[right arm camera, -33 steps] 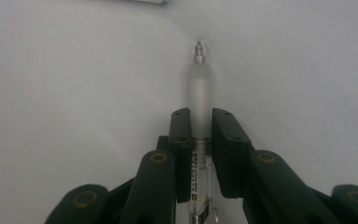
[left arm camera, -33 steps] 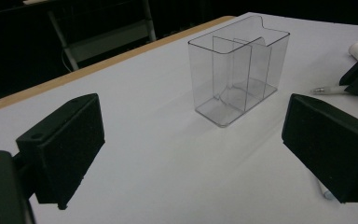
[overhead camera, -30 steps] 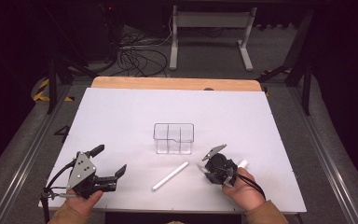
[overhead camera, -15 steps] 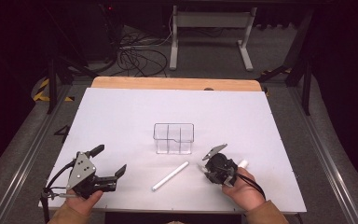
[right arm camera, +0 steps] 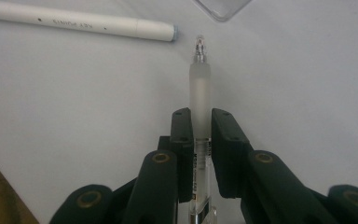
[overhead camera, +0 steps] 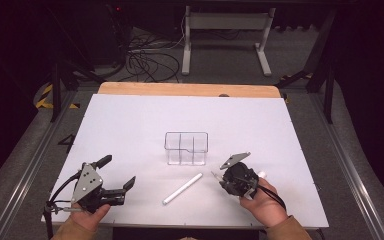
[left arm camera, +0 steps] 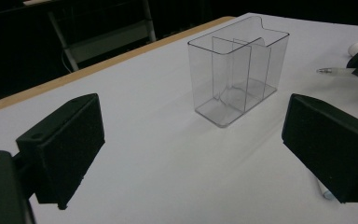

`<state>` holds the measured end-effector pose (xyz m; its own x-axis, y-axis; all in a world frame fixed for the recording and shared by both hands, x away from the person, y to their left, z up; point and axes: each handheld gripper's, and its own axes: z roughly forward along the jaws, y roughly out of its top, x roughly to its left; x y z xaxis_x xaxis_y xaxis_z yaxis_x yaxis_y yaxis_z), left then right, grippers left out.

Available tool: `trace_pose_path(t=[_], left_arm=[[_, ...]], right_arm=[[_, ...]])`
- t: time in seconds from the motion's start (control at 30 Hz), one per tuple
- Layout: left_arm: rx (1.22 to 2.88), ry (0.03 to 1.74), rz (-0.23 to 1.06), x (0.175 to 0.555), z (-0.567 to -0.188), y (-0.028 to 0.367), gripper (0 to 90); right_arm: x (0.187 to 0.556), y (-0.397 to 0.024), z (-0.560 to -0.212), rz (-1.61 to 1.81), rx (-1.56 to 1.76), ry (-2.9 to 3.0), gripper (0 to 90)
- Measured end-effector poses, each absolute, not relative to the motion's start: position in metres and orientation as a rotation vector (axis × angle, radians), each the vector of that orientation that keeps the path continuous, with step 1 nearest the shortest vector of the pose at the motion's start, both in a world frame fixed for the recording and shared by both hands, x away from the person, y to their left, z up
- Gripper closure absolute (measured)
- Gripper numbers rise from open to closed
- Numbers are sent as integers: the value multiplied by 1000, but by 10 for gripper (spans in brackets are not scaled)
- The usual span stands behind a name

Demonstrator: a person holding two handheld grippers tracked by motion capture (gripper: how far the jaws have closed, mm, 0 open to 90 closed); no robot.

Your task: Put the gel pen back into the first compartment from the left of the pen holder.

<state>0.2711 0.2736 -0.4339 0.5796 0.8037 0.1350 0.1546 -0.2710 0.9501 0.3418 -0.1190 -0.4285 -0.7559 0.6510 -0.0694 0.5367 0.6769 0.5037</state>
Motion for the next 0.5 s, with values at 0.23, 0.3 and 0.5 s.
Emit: trace_pose_path(t=[0.23,0.3,0.5], left_arm=[[1760,791,773,271,-434,274,65],[1761,791,772,271,-434,273,65],[1762,792,773,271,-434,274,65]], right_arm=[[338,-122,-418,768,947,2610,802],[336,-123,-415,802,941,2592,802],[332,-128,-405,920,921,2535,802]])
